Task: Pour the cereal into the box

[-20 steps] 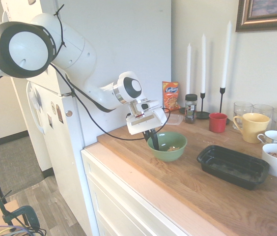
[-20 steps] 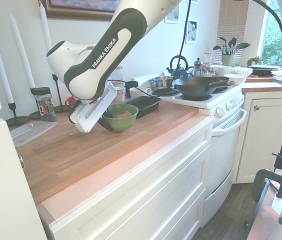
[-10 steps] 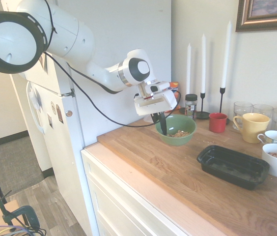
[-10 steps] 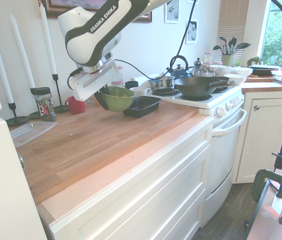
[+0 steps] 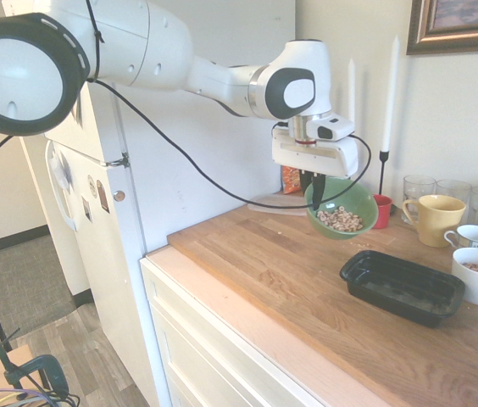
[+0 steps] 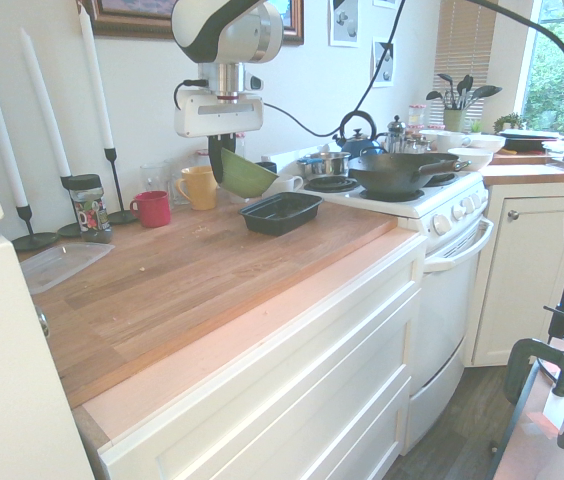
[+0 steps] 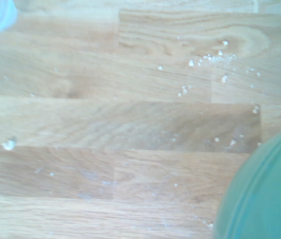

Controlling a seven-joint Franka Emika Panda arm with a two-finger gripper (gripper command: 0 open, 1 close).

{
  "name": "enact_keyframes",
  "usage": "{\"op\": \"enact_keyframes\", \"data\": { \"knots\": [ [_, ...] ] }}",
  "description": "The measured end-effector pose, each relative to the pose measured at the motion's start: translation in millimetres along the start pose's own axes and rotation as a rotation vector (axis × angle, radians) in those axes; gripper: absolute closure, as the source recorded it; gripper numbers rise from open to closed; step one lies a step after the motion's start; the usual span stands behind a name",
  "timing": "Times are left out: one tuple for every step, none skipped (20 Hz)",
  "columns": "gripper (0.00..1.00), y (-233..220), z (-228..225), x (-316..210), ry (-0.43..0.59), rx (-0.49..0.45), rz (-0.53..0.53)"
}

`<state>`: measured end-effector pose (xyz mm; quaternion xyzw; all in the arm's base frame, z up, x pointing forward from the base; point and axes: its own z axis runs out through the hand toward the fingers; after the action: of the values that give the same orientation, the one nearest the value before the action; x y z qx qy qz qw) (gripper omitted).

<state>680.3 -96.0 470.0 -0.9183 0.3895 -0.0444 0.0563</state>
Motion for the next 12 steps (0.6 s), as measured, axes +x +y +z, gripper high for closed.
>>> {"op": "enact_keyframes", "data": {
  "knots": [
    [1.0, 5, 1, 8, -0.022, 0.014, 0.006],
    [1.0, 8, 2, 15, -0.043, 0.028, 0.014],
    [1.0, 11, 3, 21, -0.065, 0.045, 0.023],
    [1.0, 14, 4, 27, -0.086, 0.064, 0.03],
    [1.0, 18, 3, 34, -0.103, 0.082, 0.039],
    [1.0, 23, 3, 40, -0.124, 0.104, 0.048],
    [1.0, 29, 2, 47, -0.147, 0.129, 0.056],
    [1.0, 35, 2, 53, -0.171, 0.158, 0.063],
    [1.0, 43, 1, 59, -0.199, 0.188, 0.07],
    [1.0, 50, 0, 66, -0.227, 0.221, 0.076],
    [1.0, 57, -1, 72, -0.258, 0.257, 0.08],
    [1.0, 63, -1, 77, -0.288, 0.293, 0.078]
  ]
}}
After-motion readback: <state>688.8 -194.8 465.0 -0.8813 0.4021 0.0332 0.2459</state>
